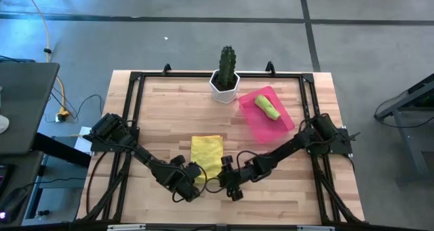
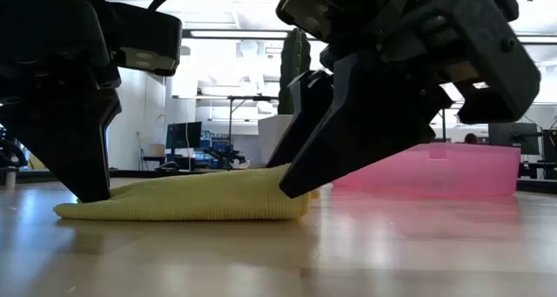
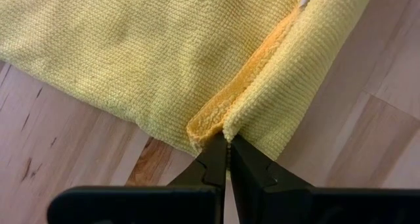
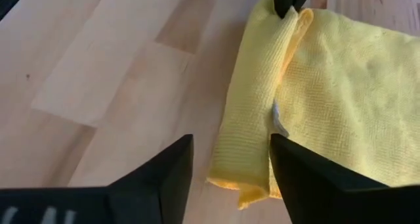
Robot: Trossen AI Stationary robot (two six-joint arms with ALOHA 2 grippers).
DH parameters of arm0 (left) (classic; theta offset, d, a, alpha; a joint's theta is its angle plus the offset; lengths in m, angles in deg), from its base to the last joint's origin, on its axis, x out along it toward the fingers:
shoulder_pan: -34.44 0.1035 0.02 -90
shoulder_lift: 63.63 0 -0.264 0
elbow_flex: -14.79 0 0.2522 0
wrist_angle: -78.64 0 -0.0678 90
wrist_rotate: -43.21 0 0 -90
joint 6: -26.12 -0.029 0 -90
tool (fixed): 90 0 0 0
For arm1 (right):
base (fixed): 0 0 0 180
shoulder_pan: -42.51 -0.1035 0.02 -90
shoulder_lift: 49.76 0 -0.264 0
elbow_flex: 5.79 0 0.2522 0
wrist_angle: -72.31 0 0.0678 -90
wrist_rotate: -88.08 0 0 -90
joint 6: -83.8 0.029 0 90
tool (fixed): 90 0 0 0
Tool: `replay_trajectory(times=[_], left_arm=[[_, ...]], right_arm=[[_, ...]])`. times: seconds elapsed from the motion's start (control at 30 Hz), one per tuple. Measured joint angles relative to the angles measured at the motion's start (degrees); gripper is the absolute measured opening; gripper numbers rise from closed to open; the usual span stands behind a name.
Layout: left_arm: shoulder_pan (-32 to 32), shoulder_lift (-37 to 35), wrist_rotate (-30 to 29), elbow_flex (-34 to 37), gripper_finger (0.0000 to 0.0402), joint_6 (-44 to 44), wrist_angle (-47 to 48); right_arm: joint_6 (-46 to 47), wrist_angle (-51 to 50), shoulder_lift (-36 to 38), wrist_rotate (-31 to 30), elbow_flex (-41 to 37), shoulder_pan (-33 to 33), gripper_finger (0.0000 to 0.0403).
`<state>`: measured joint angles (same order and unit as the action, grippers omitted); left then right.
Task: Roll microfiber towels into tight, uniform cylinder then place into a basket
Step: Roll the yellow towel
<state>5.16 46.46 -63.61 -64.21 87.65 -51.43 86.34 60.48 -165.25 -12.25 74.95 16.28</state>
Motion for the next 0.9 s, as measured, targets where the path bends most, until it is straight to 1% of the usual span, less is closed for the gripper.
replay_trajectory(times=[0.2, 0.3, 0.37, 0.63, 0.73, 0.9], left_arm=[[0.00, 0.00, 0.00, 0.00, 0.0003, -0.16, -0.02], [0.00, 0.00, 0.04, 0.00, 0.0003, -0.16, 0.09], [0.00, 0.00, 0.14, 0.00, 0.0003, -0.10, 0.07], [0.00, 0.00, 0.13, 0.00, 0.0003, 0.03, -0.07], [-0.01, 0.00, 0.15, 0.00, 0.0003, 0.43, 0.00], [0.00, 0.00, 0.17, 0.00, 0.0003, 0.43, 0.00]], right_arm=[[-1.21, -2.59, 2.34, -0.32, 1.30, -0.58, 0.0197], [0.26, -4.96, 4.07, -0.34, 3.20, -1.47, 0.0197], [1.80, -4.78, 4.19, -0.27, 3.66, -2.18, 0.0197], [4.07, -2.98, -1.49, -1.99, 3.28, -2.37, 0.0197], [4.07, -2.86, -3.18, -4.62, 3.28, -1.64, 0.0197], [3.98, -2.84, -3.48, -5.96, 3.28, -1.09, 0.0197]])
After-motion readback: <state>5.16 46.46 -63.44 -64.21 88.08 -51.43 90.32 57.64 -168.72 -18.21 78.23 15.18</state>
